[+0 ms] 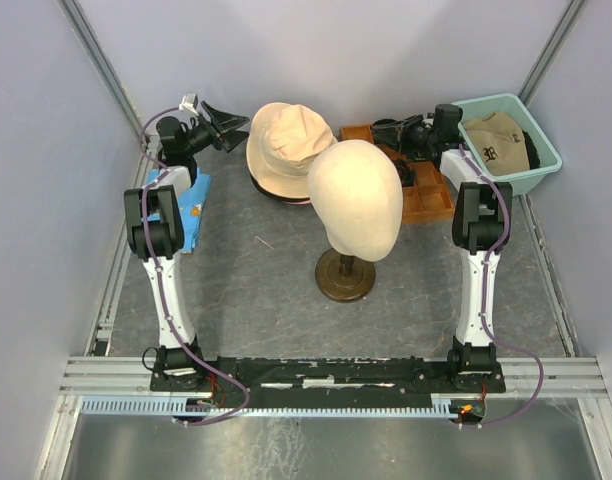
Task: Stack the hats
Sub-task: Stack the hat on the hat.
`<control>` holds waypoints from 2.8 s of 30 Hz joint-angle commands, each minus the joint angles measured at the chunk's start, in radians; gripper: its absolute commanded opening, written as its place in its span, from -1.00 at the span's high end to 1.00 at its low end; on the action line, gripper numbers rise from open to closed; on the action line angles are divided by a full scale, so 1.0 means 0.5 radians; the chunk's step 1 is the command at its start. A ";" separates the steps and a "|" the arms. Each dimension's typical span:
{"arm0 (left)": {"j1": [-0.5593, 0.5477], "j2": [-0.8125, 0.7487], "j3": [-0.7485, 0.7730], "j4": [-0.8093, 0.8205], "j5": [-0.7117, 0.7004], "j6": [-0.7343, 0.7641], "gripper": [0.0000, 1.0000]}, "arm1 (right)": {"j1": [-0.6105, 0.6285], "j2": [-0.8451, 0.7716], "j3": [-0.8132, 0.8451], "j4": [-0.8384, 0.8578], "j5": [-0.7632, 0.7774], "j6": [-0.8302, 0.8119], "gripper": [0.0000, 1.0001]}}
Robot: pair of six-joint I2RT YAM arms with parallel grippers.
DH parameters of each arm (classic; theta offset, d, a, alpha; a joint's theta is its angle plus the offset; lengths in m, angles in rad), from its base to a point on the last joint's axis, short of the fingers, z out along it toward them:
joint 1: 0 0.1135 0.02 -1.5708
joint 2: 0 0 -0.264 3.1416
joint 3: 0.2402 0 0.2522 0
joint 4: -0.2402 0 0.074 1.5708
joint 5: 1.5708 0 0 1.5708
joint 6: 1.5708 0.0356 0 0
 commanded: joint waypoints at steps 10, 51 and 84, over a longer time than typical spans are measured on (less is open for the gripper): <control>-0.059 -0.004 0.065 0.254 0.136 -0.104 -0.50 | -0.011 -0.142 -0.035 0.149 0.001 0.020 0.33; -0.060 -0.045 -0.667 0.763 -0.158 -0.350 0.94 | 0.008 -0.100 0.048 0.158 -0.128 0.017 0.34; -0.079 -0.487 -1.382 1.018 -0.566 -0.156 0.94 | 0.079 -0.194 -0.196 0.405 -0.458 0.019 0.19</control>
